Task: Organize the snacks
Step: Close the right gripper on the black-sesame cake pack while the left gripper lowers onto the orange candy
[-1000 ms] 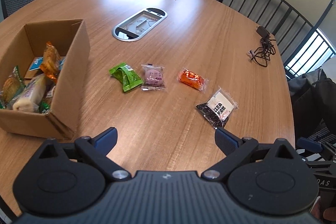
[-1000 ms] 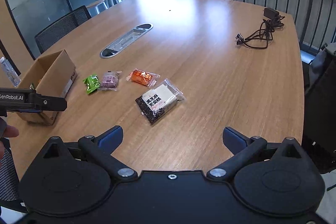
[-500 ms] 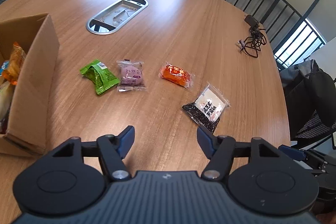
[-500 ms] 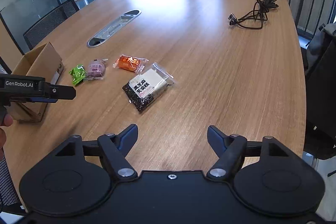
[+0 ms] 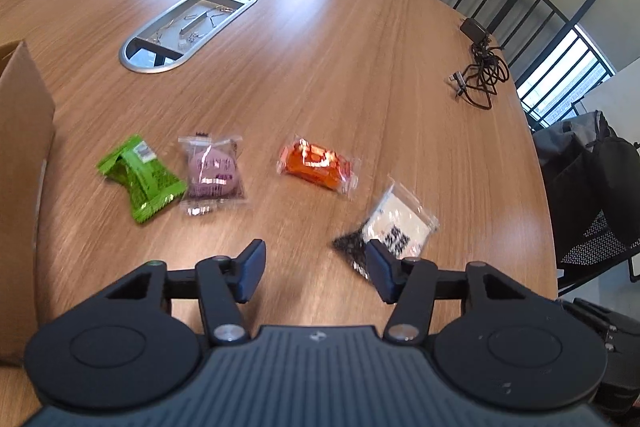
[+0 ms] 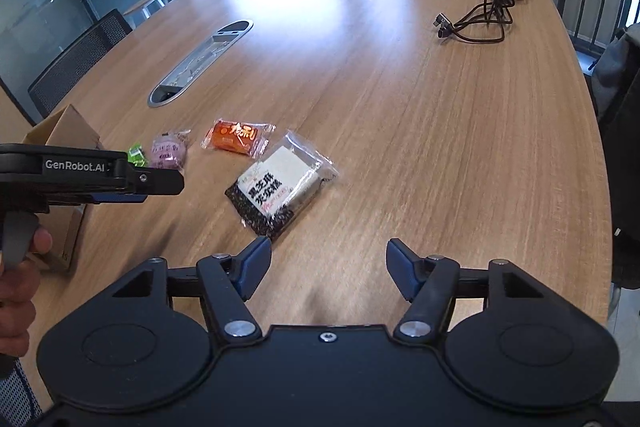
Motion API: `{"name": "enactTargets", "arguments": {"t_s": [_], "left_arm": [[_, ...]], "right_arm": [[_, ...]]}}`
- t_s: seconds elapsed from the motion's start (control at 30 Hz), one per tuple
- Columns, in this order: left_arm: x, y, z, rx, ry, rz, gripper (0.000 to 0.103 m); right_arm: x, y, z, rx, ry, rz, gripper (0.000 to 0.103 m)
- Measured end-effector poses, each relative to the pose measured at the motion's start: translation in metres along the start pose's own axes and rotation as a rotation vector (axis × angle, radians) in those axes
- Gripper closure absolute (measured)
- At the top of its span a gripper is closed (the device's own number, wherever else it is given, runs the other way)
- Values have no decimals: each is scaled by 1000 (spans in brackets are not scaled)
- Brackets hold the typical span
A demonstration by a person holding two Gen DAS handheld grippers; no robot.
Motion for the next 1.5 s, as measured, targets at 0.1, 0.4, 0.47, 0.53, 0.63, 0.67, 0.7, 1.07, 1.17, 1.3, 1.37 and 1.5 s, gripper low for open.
{"name": "enactTargets", "arguments": {"t_s": [0.1, 0.4, 0.47, 0.53, 0.63, 0.67, 0.7, 1.07, 1.17, 1.3, 1.37, 1.5], "left_arm": [[-9, 1, -15, -2, -8, -4, 48], [-27, 8, -48, 1, -26, -17, 48], [-30, 11, -51, 5, -23, -19, 48], [-33, 14, -52, 8, -18, -22, 48], [-36, 17, -55, 8, -15, -22, 48], [-38, 18, -55, 7, -13, -22, 48], [-39, 19, -56, 6, -11, -23, 48], [-55, 7, -59, -18, 10, -2, 48], [-62, 0, -58, -38, 15, -12, 47], [-72, -9, -56, -47, 33, -15, 44], [-77, -13, -54, -66, 39, -28, 42], [-86, -19, -50, -105, 44, -54, 40]], "right_arm": [[-10, 6, -7, -28, -2, -8, 40], [-45, 26, -29, -105, 3, -42, 39], [-55, 30, -33, -111, 12, -37, 39], [-64, 31, -37, -123, 22, -27, 37], [-72, 29, -40, -147, 25, 6, 25], [-75, 28, -42, -159, 24, 8, 25], [-79, 28, -43, -169, 28, 10, 25], [-91, 20, -43, -118, 70, 89, 26], [-87, 9, -40, -124, 73, 104, 28], [-81, -1, -36, -134, 71, 103, 41], [-78, -4, -33, -131, 72, 105, 45], [-73, -12, -28, -132, 76, 128, 45]]}}
Point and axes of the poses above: each gripper's, at about its wrist camera, not at the fingertips, and x roughly against the way its jaws point, y to its left, z to its underside, the point moved 9 cm from there along -x, roughly the way its jaws point, and after that the axes turned 8 degrees about x, right-handed, at the moved point
